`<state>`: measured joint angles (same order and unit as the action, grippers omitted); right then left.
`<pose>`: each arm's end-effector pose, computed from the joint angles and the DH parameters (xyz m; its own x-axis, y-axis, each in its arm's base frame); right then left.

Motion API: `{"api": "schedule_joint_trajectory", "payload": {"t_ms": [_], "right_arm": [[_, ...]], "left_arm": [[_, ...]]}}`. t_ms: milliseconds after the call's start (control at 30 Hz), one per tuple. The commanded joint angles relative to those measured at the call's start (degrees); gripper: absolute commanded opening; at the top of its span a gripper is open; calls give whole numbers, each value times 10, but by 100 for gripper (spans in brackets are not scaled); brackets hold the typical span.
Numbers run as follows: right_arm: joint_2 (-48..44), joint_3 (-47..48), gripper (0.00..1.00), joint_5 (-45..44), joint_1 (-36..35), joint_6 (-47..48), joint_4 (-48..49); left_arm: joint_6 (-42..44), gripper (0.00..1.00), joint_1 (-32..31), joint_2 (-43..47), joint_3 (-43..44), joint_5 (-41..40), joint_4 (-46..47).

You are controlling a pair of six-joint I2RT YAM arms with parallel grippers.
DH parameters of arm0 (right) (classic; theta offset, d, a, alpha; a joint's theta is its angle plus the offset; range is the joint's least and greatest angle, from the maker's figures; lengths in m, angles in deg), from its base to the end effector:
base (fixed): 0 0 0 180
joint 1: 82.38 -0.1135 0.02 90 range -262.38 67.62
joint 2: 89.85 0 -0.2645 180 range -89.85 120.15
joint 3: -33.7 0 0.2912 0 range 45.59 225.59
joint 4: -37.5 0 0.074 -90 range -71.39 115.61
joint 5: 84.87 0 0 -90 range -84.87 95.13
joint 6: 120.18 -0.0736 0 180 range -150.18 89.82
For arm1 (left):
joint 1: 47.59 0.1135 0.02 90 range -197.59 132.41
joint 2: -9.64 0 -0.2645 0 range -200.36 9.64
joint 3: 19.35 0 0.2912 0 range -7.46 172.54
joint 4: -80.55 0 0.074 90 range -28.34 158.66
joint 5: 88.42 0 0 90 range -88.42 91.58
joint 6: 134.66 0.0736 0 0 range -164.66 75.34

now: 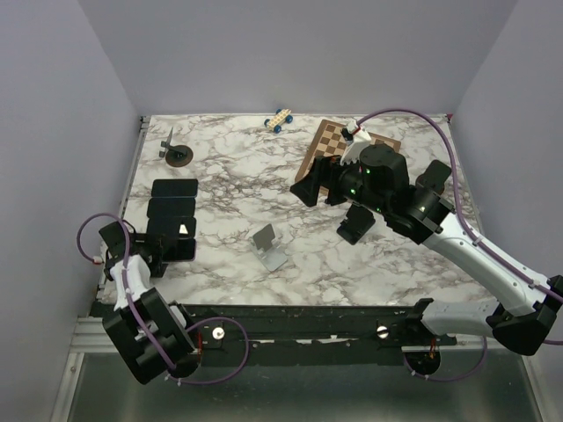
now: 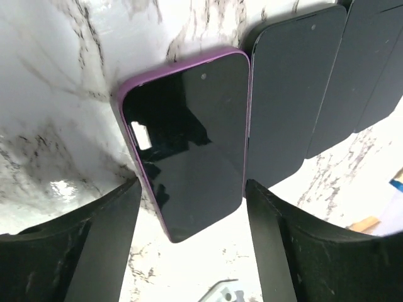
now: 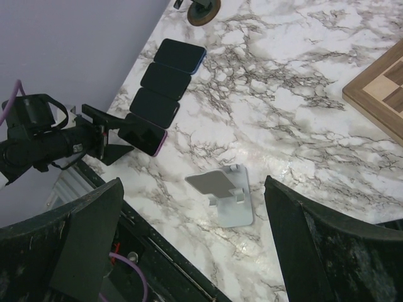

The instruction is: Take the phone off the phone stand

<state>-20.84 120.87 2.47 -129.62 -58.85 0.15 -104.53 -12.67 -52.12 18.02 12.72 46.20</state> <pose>0.2342 0.2482 0.4027 -0.5334 0.1291 -0.8360 -0.5103 0.7391 0.4397 0.2016 0.1234 0.1013 0.0628 -0.9911 -0.1176 -0.8469 0.0094 -0.5317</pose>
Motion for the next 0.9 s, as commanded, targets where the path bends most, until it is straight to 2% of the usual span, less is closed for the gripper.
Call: {"api": "schedule_joint_trajectory", "payload": {"t_ms": [0, 33, 67, 233, 333, 467, 600, 700, 867], "right_arm": [[-1, -6, 100, 16, -2, -7, 11], [1, -6, 100, 16, -2, -8, 11], [1, -6, 100, 17, -2, -8, 11], [6, 0, 100, 4, -2, -7, 8], [9, 13, 100, -39, -2, 1, -13], [-11, 22, 100, -138, -2, 10, -47], [-59, 23, 100, -196, -2, 6, -57], [-110, 13, 100, -234, -2, 1, -57], [-182, 5, 100, -303, -2, 28, -67]], "left_arm": [[16, 89, 2, 20, 7, -31, -33], [18, 98, 2, 26, 9, -34, -38], [19, 98, 3, 32, 11, -34, -41], [6, 99, -5, 92, 12, -24, -52], [8, 99, -43, 150, 19, -32, -55], [28, 99, -181, 234, 63, -106, -67], [49, 99, -302, 296, 94, -132, -10], [83, 98, -407, 309, 128, -150, 43], [153, 99, -566, 287, 214, -202, 64]]}}
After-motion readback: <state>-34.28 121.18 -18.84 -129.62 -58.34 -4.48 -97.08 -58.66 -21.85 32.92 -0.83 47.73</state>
